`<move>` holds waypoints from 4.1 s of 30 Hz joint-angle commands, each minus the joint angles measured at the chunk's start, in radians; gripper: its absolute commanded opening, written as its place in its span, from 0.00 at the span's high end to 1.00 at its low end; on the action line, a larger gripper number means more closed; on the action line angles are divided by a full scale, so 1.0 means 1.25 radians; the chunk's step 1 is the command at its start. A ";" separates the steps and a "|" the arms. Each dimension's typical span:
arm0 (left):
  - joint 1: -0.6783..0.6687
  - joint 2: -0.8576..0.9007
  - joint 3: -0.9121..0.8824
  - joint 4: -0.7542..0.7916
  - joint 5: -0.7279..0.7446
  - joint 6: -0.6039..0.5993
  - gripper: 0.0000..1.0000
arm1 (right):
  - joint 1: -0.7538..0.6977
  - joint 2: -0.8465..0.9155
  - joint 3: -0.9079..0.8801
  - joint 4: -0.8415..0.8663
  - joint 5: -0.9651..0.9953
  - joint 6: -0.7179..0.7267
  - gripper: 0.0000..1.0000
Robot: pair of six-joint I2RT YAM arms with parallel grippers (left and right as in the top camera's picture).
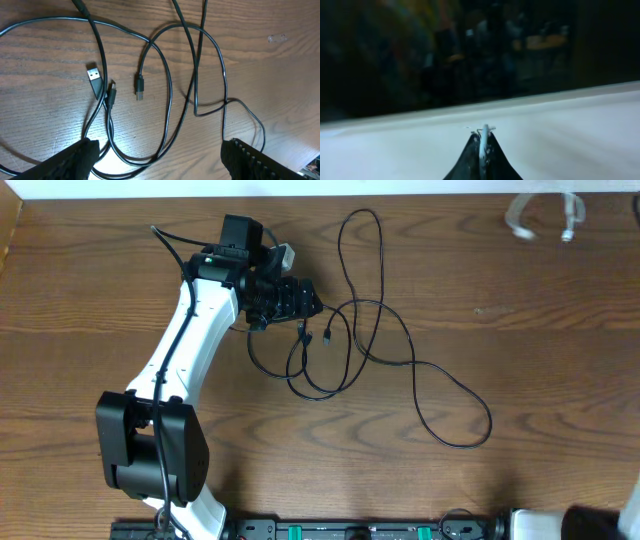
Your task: Untangle cables
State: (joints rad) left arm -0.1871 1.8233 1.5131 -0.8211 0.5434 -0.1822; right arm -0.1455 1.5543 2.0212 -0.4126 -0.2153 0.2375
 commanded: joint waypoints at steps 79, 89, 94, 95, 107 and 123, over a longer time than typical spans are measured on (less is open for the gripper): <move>0.148 -0.318 0.033 -0.132 -0.221 -0.021 0.17 | 0.200 0.408 0.004 -0.518 -0.154 -0.062 0.01; 0.208 -0.309 0.033 -0.138 -0.220 -0.021 0.17 | 0.407 0.423 -0.032 -0.538 0.119 -0.011 0.07; 0.209 -0.309 0.033 -0.138 -0.221 -0.020 0.17 | 0.470 0.457 -0.032 -0.545 0.198 -0.011 0.12; 0.209 -0.309 0.033 -0.138 -0.221 -0.020 0.17 | 0.478 0.461 -0.032 -0.547 0.197 -0.008 0.15; 0.209 -0.309 0.033 -0.138 -0.242 -0.020 0.17 | 0.547 0.548 -0.036 -0.550 0.232 0.025 0.27; 0.209 -0.309 0.033 -0.138 -0.256 -0.017 0.17 | 0.516 0.604 -0.035 -0.574 0.425 0.022 0.84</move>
State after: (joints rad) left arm 0.0704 1.4315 1.5417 -0.9905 0.2527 -0.2062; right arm 0.5335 2.3127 1.9770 -1.1118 0.2237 0.2554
